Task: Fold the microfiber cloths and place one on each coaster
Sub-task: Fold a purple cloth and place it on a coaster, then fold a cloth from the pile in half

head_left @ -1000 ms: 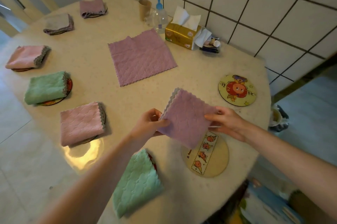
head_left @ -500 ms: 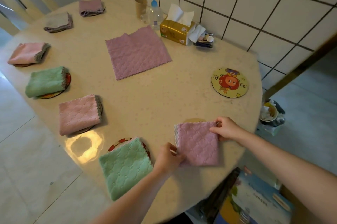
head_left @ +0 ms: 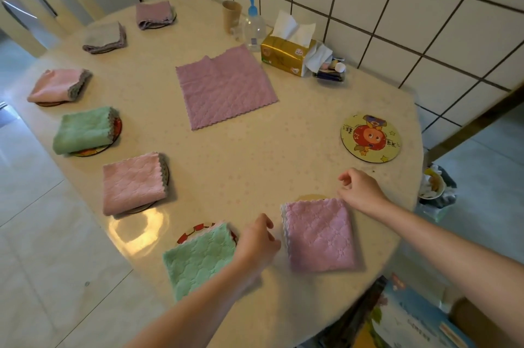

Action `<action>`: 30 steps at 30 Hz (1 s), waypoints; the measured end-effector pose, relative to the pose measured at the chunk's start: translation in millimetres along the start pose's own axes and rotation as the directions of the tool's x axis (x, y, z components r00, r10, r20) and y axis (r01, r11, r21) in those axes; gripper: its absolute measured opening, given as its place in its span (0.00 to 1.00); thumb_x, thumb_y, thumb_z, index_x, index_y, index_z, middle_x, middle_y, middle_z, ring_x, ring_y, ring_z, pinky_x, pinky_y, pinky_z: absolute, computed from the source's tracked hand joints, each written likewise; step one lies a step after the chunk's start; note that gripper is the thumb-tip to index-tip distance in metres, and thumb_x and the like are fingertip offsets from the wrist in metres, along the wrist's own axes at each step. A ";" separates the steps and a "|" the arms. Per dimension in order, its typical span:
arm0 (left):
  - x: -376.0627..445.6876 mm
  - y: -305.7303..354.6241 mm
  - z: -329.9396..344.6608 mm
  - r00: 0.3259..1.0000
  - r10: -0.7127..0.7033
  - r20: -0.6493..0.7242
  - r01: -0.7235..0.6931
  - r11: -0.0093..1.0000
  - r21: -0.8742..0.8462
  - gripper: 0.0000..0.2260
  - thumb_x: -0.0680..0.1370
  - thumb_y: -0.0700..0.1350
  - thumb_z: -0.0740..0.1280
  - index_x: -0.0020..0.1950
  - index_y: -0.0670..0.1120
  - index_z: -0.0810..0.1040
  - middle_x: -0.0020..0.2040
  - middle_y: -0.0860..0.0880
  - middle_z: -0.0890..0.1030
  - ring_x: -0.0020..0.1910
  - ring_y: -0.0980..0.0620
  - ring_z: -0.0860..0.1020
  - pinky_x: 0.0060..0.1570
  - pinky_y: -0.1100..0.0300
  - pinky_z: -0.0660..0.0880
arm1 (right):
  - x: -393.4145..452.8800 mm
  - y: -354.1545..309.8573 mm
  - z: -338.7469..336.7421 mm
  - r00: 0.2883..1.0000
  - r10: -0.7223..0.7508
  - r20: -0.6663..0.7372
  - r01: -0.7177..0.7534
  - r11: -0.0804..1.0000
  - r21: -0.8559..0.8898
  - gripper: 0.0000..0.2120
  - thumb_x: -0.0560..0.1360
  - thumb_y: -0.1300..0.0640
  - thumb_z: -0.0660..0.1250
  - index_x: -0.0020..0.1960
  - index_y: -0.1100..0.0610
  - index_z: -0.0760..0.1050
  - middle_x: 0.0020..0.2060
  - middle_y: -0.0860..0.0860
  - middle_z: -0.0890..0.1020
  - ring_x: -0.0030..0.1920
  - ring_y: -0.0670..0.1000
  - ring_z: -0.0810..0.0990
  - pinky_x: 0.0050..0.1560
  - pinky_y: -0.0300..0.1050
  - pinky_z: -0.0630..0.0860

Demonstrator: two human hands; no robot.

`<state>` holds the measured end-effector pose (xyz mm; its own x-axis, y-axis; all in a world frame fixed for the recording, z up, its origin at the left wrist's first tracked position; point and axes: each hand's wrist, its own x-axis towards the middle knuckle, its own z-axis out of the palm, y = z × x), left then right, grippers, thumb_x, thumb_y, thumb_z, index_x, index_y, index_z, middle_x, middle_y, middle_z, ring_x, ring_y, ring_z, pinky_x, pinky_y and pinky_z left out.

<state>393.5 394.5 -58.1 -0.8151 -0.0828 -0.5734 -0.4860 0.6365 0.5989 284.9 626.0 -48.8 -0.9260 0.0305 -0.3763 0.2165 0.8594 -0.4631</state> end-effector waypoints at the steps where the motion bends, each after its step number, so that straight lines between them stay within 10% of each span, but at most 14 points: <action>1: 5.0 2.6 -11.4 1.000 0.013 -0.009 -0.013 1.000 0.010 0.10 0.75 0.40 0.65 0.54 0.48 0.71 0.42 0.52 0.79 0.33 0.56 0.74 0.28 0.63 0.70 | 4.0 -6.6 -2.6 0.999 -0.027 -0.018 0.027 1.000 0.001 0.13 0.73 0.60 0.65 0.57 0.57 0.72 0.52 0.52 0.77 0.50 0.51 0.76 0.52 0.47 0.75; 17: 196.9 -24.4 -207.5 0.879 0.433 -0.201 -0.219 0.739 0.637 0.20 0.72 0.35 0.62 0.64 0.46 0.73 0.63 0.49 0.72 0.62 0.45 0.68 0.53 0.51 0.72 | 145.9 -146.9 14.8 0.933 -0.349 0.085 0.354 0.850 -0.390 0.23 0.74 0.69 0.55 0.68 0.57 0.65 0.63 0.52 0.69 0.62 0.54 0.69 0.57 0.51 0.72; 25: 268.8 -40.5 -240.1 0.700 0.709 -0.084 -0.378 0.468 0.799 0.22 0.61 0.39 0.79 0.54 0.39 0.81 0.54 0.43 0.82 0.56 0.46 0.78 0.46 0.54 0.80 | 220.2 -198.5 29.8 0.860 -0.470 0.199 0.474 0.589 -0.655 0.29 0.75 0.70 0.57 0.74 0.62 0.53 0.72 0.58 0.61 0.70 0.57 0.63 0.65 0.49 0.69; 30: 279.5 -37.1 -244.5 0.651 0.759 -0.002 -0.401 0.346 0.848 0.17 0.59 0.33 0.76 0.46 0.38 0.81 0.45 0.41 0.83 0.42 0.42 0.82 0.38 0.53 0.81 | 241.7 -206.6 37.4 0.853 -0.497 0.159 0.457 0.566 -0.686 0.23 0.73 0.68 0.61 0.68 0.62 0.63 0.64 0.58 0.69 0.62 0.57 0.70 0.52 0.47 0.73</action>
<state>106.5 160.3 -103.9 -0.9001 0.4279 0.0823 0.4263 0.9038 -0.0372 27.9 436.7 -74.0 -0.8485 -0.4820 -0.2185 -0.5131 0.8503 0.1169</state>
